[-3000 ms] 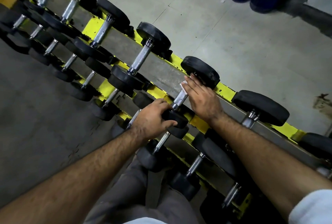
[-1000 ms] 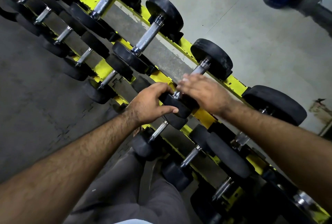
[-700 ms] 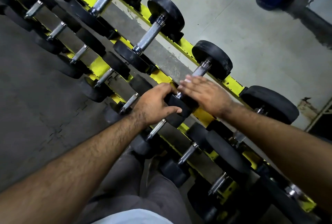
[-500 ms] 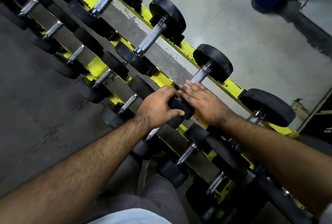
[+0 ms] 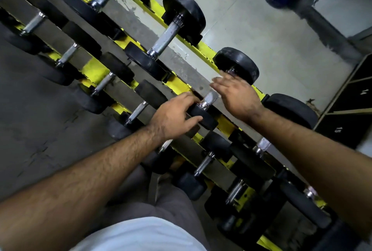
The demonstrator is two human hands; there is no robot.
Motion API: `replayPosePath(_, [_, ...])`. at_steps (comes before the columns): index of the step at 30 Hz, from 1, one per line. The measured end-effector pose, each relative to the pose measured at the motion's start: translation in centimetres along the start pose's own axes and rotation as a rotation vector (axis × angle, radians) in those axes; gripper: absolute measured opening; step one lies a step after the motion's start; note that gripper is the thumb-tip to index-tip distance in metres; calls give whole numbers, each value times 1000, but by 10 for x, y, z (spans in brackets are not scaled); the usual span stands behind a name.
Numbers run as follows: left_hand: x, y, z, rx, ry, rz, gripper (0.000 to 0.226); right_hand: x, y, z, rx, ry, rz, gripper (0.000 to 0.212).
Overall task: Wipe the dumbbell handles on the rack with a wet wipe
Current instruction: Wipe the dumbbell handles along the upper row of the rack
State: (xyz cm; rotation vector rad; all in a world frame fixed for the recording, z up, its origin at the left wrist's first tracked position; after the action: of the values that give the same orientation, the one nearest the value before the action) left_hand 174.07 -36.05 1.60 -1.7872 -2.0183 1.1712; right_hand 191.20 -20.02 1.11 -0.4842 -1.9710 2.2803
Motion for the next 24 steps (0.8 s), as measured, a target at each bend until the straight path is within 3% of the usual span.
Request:
replayPosePath(2, [8,-10,6,-63,-48,75,52,9,-6,20,12,17,48,50])
replayPosePath(5, [22,-15,12,-202,-132,181,45,10,-8,40,60,-220,204,47])
replayPosePath(6, [26,-16,14,-228,-151,211,43,12,-14,32,53,-221,212,45])
replayPosePath(9, [33,-15,19,-264,-189,276,42,19,-27,4,-56,-2,168,46])
replayPosePath(11, [34,-14,18,-260,-209,277,44,26,-28,14,-79,-12,250,44])
replayPosePath(14, [32,-11,10,-215,-220,239,46,31,-21,41,-27,-205,468,34])
replayPosePath(19, [23,-9,-2,-176,-234,186,45,40,-38,11,-116,3,429,29])
replayPosePath(23, [16,-12,-11,-183,-268,198,42,33,-34,42,26,-209,569,42])
replayPosePath(24, [16,-12,-12,-177,-266,206,43,34,-36,37,14,-183,568,45])
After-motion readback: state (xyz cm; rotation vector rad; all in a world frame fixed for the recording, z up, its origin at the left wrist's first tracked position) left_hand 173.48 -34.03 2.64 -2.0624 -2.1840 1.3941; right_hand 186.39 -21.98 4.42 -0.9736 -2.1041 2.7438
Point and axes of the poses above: each hand's wrist, its own x-axis towards the middle knuckle, its own y-axis out of the palm, z = x × y, the point moved 1 cm from there along x, towards the middle knuckle, and after that the axes turned 14 degrees about -y, right-handed, at the moved point
